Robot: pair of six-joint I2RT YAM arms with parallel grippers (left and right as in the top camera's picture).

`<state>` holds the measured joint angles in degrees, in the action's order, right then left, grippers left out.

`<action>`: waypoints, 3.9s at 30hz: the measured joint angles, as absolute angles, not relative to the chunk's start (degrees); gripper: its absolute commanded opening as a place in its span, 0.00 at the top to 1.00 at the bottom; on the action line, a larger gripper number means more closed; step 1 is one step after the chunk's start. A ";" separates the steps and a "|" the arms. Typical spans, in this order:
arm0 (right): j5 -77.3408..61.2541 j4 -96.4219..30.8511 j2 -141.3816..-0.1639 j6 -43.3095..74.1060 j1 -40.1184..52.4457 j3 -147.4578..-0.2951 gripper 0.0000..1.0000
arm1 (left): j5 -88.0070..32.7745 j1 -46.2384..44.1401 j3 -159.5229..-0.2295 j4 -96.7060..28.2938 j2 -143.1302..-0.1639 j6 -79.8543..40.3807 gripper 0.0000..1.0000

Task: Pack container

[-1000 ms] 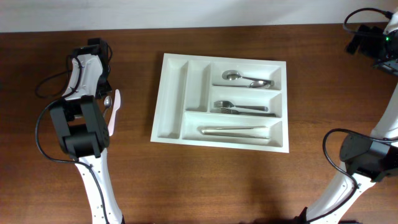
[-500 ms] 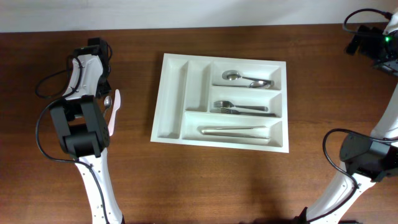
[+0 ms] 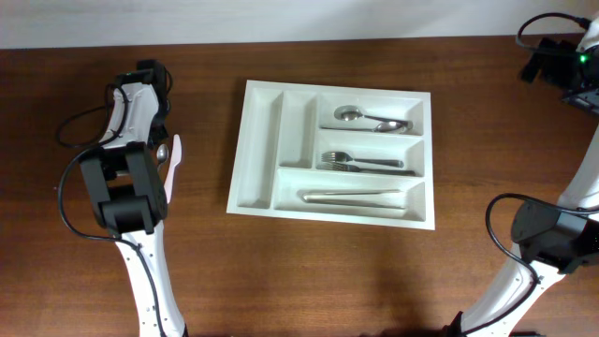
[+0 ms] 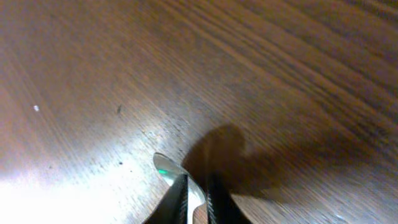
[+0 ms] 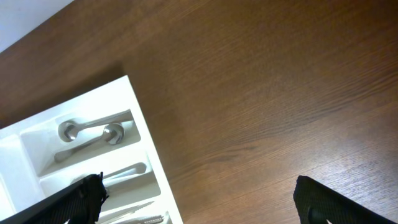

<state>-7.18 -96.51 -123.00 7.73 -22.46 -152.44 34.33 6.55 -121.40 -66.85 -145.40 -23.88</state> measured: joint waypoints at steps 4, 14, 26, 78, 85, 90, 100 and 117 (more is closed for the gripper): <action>-7.18 -96.51 -123.00 7.77 -22.46 -152.44 0.01 | 35.33 6.57 -121.40 -67.18 -145.73 -23.86 0.98; -7.16 -96.51 -123.00 7.73 -22.46 -152.44 0.02 | 37.32 6.61 -121.56 -72.69 -146.52 -23.86 0.98; -7.16 -96.49 -123.00 7.73 -22.46 -152.44 0.01 | 35.35 6.46 -130.26 -78.89 -146.82 -23.09 0.98; -7.18 -96.97 -123.00 7.73 -22.46 -152.44 0.01 | 26.63 -27.57 -143.65 -84.88 -144.66 -26.61 0.24; -7.18 -96.97 -123.00 7.73 -22.46 -152.44 0.01 | 28.71 -19.51 -153.64 -96.18 -144.55 -24.43 0.08; -7.16 -96.99 -123.00 7.75 -22.46 -152.44 0.01 | 27.49 -10.85 -153.58 -96.27 -144.55 -23.77 0.20; -7.16 -96.97 -123.00 7.75 -22.46 -152.44 0.01 | 26.48 -1.67 -146.76 -94.67 -144.55 -27.73 0.24; -7.16 -96.97 -123.00 7.73 -22.46 -152.44 0.01 | 25.87 -0.75 -129.99 -82.37 -144.55 -34.81 0.28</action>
